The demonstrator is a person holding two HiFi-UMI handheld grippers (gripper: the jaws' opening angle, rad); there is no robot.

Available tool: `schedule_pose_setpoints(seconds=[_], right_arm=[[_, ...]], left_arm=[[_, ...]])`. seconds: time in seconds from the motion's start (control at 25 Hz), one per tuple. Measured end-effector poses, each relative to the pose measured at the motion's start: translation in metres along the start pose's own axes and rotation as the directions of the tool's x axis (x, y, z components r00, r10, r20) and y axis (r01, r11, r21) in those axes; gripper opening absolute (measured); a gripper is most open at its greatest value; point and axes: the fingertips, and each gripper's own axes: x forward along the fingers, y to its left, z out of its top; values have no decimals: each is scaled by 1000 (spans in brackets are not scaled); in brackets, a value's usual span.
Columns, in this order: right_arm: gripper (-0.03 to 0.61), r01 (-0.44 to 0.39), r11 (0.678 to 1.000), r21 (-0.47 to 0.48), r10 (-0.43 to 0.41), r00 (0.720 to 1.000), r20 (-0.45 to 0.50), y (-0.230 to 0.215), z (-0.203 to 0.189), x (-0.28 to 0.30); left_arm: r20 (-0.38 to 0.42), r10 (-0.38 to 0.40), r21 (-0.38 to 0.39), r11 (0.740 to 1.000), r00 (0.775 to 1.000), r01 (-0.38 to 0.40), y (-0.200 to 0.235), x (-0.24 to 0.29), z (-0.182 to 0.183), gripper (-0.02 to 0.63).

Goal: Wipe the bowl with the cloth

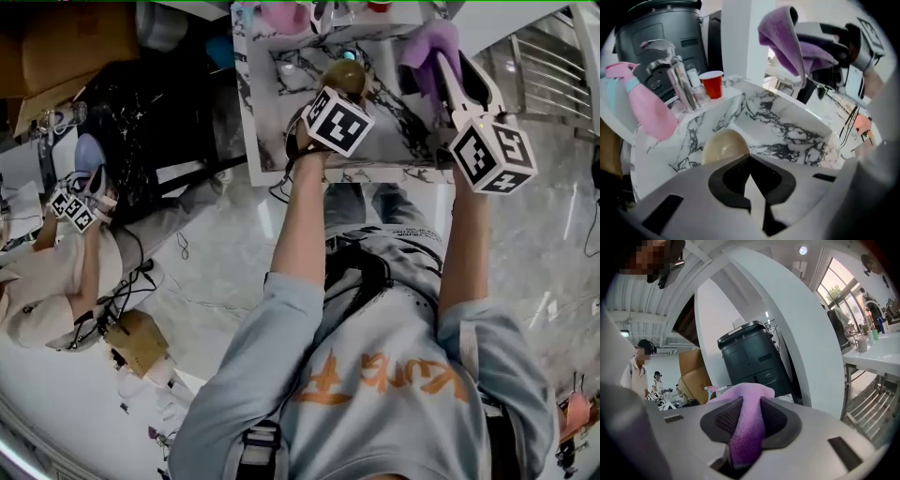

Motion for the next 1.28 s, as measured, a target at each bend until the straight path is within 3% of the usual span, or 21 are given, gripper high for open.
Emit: schedule_pose_setpoints(seconds=[0.12,0.24,0.4,0.52,0.76,0.8,0.92,0.96,1.0,1.04,1.16,1.28], right_arm=[[124,-26,1000,-15,26,1000,5,8,5,1],[124,-59,998,-35,60,998,9,16,11,3],[124,-87,994,-64,89,996,20,27,21,0],[124,-101,991,-91,105,994,41,32,36,-3],[124,-114,984,-139,129,987,97,38,73,-13],[124,-123,981,-151,140,985,102,40,78,-14],[124,-219,954,-205,242,965,97,58,93,-17],[123,-261,939,-225,287,953,92,66,97,-19],[123,-303,922,-242,332,939,87,74,101,-22],[123,-343,903,-260,374,923,83,82,106,-25],[123,-444,835,-325,487,871,61,108,116,-34],[123,-506,776,-375,552,834,17,129,112,-39]], left_arm=[[98,11,-134,991,995,2,7,-25,2,28],[213,46,-301,953,976,21,15,-51,6,28],[340,44,-340,937,940,79,12,-78,17,28],[462,35,-354,923,886,148,9,-103,31,28],[642,-17,-281,925,767,256,-4,-149,57,28],[678,-36,-252,927,734,278,-7,-158,63,28],[787,-107,-118,940,608,319,-18,-190,85,28],[805,-127,-80,945,579,318,-21,-200,91,28],[813,-136,-55,950,567,307,-23,-206,96,28],[812,-135,-43,957,568,288,-23,-210,99,28],[799,-115,-29,973,591,229,-21,-216,105,28],[810,-120,-17,974,573,227,-22,-223,107,28]])
